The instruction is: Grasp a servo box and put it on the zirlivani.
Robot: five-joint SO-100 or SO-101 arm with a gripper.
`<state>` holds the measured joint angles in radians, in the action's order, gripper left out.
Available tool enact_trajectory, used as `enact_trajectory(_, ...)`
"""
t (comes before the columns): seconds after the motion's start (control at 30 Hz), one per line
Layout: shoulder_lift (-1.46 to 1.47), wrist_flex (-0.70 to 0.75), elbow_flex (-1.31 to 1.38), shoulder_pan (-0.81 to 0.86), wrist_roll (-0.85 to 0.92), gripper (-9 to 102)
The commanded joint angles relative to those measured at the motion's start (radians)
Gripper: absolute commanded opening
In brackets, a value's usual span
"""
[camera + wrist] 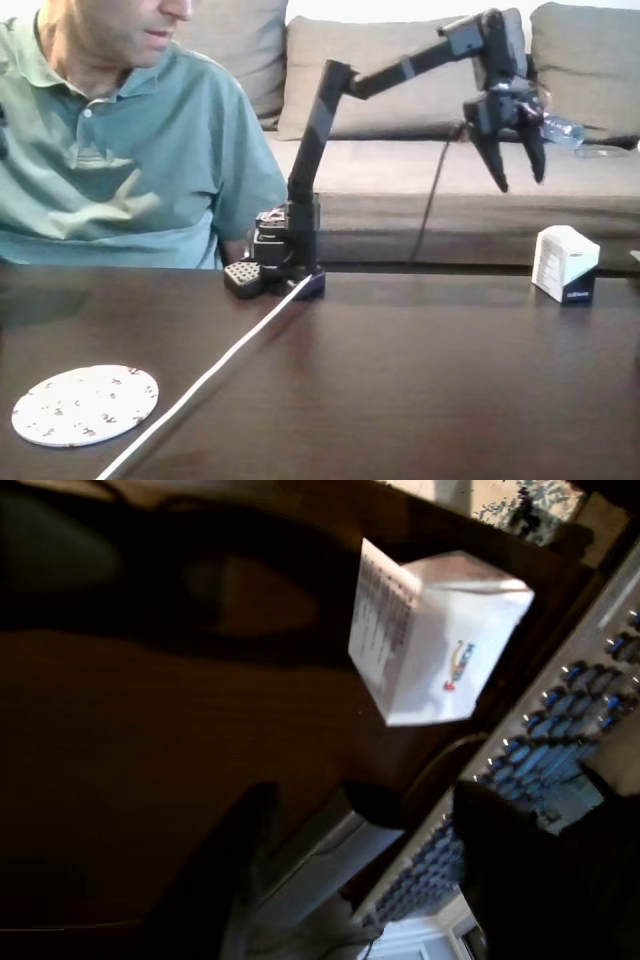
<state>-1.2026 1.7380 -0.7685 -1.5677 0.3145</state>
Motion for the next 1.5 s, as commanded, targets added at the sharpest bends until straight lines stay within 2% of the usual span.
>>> enact_trajectory(0.0,0.075,0.075,0.146,0.028,0.005,22)
enact_trajectory(0.33,0.207,0.074,0.374,0.02,0.018,21)
enact_trajectory(0.53,0.21,0.074,0.388,-0.12,0.049,22)
enact_trajectory(0.7,0.212,0.074,0.334,-0.147,0.072,28)
enact_trajectory(1.1,0.229,0.057,0.267,-0.057,0.135,33)
enact_trajectory(1.47,0.42,0.038,0.44,-0.023,0.161,33)
